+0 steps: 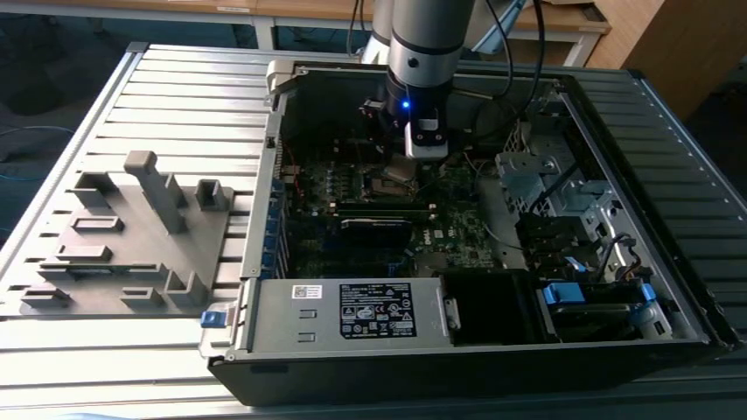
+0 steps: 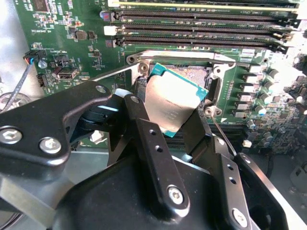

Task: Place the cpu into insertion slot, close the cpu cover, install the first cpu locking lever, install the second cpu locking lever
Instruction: 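Place the cpu into insertion slot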

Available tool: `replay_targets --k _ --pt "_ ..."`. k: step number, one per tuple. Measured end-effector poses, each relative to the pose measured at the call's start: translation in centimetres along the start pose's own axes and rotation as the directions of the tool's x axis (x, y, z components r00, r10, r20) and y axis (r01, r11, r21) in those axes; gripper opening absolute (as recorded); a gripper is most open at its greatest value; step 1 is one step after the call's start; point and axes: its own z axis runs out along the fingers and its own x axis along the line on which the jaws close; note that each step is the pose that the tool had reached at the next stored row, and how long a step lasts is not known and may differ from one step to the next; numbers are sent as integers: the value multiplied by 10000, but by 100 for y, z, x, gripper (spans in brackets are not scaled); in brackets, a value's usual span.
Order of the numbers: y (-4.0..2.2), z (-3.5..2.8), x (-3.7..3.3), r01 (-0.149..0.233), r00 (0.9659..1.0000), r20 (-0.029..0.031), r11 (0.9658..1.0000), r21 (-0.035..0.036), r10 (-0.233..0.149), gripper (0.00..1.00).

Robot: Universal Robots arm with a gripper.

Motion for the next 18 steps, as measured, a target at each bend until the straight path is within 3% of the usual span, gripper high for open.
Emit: replay_targets --k 18 --pt "-3 31 0 0 10000 0 10000 1 0 54"
